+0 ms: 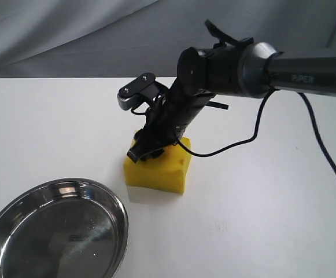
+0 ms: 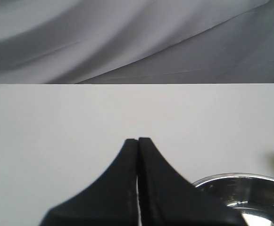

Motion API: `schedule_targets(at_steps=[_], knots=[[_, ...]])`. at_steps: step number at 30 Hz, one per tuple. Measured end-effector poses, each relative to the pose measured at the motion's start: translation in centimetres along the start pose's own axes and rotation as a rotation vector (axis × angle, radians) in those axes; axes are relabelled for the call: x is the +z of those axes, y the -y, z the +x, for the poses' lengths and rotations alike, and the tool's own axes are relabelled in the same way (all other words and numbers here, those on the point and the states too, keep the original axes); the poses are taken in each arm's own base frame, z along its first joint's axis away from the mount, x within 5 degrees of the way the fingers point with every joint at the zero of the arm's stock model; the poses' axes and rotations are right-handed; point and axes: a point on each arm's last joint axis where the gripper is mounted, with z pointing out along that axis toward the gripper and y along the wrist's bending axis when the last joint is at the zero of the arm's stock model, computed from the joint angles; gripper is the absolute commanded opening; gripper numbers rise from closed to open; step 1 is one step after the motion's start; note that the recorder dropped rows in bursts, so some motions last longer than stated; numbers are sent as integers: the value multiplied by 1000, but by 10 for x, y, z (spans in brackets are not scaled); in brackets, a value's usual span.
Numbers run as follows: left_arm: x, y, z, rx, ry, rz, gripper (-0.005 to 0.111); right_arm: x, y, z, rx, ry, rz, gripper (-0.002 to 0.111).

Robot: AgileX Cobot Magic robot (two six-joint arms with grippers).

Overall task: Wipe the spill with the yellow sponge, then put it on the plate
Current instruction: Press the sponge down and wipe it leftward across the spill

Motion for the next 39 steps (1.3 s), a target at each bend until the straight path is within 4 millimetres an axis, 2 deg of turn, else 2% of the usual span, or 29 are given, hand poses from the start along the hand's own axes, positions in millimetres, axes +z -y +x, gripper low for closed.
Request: schedule_targets(at_steps=[4, 11, 18, 24, 27, 30, 34, 38, 39], knots=[[0, 0, 0, 0, 0, 0, 0, 14, 2, 4, 2, -30, 1, 39], [0, 0, 0, 0, 0, 0, 0, 30, 4, 8, 17, -56, -11, 0], [0, 0, 0, 0, 0, 0, 0, 34, -5, 6, 1, -46, -31, 0], [0, 0, 0, 0, 0, 0, 0, 40, -45, -2, -130, -36, -75, 0], [0, 0, 0, 0, 0, 0, 0, 42, -54, -5, -150, -22, -68, 0], [0, 0, 0, 0, 0, 0, 0, 42, -52, -6, -97, -12, -56, 0], [0, 0, 0, 0, 0, 0, 0, 41, -35, -3, -7, -19, -15, 0], [0, 0, 0, 0, 0, 0, 0, 38, -7, 1, 72, -22, 78, 0], [0, 0, 0, 0, 0, 0, 0, 35, 10, 5, 116, -25, 126, 0]])
